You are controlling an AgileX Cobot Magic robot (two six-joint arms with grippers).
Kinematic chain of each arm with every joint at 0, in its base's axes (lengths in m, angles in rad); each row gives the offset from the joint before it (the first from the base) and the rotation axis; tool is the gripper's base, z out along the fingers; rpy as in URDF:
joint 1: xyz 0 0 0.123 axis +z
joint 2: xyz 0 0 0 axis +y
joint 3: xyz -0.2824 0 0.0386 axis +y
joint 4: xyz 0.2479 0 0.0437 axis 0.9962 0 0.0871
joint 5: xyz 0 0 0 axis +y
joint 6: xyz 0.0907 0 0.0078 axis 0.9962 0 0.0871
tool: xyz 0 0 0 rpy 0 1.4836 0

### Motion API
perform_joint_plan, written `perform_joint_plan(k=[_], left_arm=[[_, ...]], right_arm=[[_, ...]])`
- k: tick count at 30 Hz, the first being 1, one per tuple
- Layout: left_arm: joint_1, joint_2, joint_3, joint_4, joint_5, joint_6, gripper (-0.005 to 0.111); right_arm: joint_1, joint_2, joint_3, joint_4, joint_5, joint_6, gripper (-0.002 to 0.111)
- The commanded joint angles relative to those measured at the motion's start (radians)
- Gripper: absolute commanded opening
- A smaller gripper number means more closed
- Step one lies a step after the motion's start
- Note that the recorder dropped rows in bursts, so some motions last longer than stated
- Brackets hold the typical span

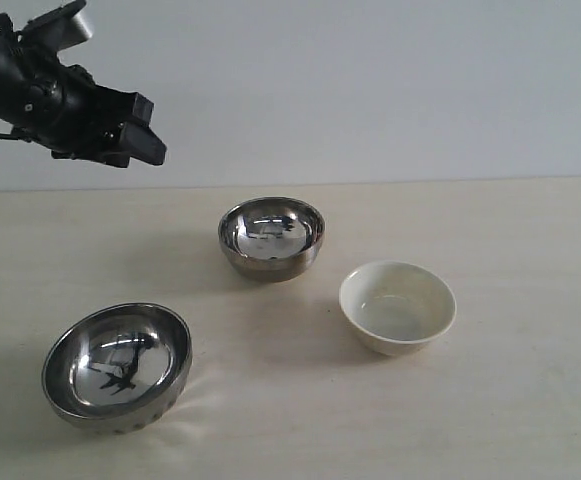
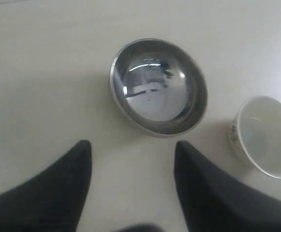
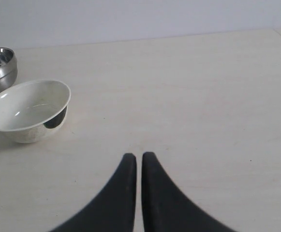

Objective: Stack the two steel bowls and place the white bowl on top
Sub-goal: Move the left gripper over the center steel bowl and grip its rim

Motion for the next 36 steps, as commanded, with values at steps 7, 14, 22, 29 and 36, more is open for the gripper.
perform_joint_plan(k=[7, 14, 22, 29, 36], left_arm=[[-0.01, 0.07, -0.102, 0.261, 0.141, -0.249, 0.05], [-0.01, 0.117, -0.119, 0.161, 0.082, -0.195, 0.05], [-0.047, 0.225, -0.206, 0.164, 0.071, -0.165, 0.05], [-0.068, 0.348, -0.304, 0.154, 0.038, -0.165, 0.05], [-0.071, 0.44, -0.375, 0.117, 0.029, -0.158, 0.05]], right_arm=[[-0.003, -0.007, 0.0, -0.002, -0.004, 0.0, 0.0], [-0.003, -0.007, 0.0, -0.002, -0.004, 0.0, 0.0], [-0.003, -0.007, 0.0, -0.002, -0.004, 0.0, 0.0], [-0.003, -0.007, 0.0, -0.002, -0.004, 0.0, 0.0], [-0.003, -0.007, 0.0, -0.002, -0.004, 0.0, 0.0]])
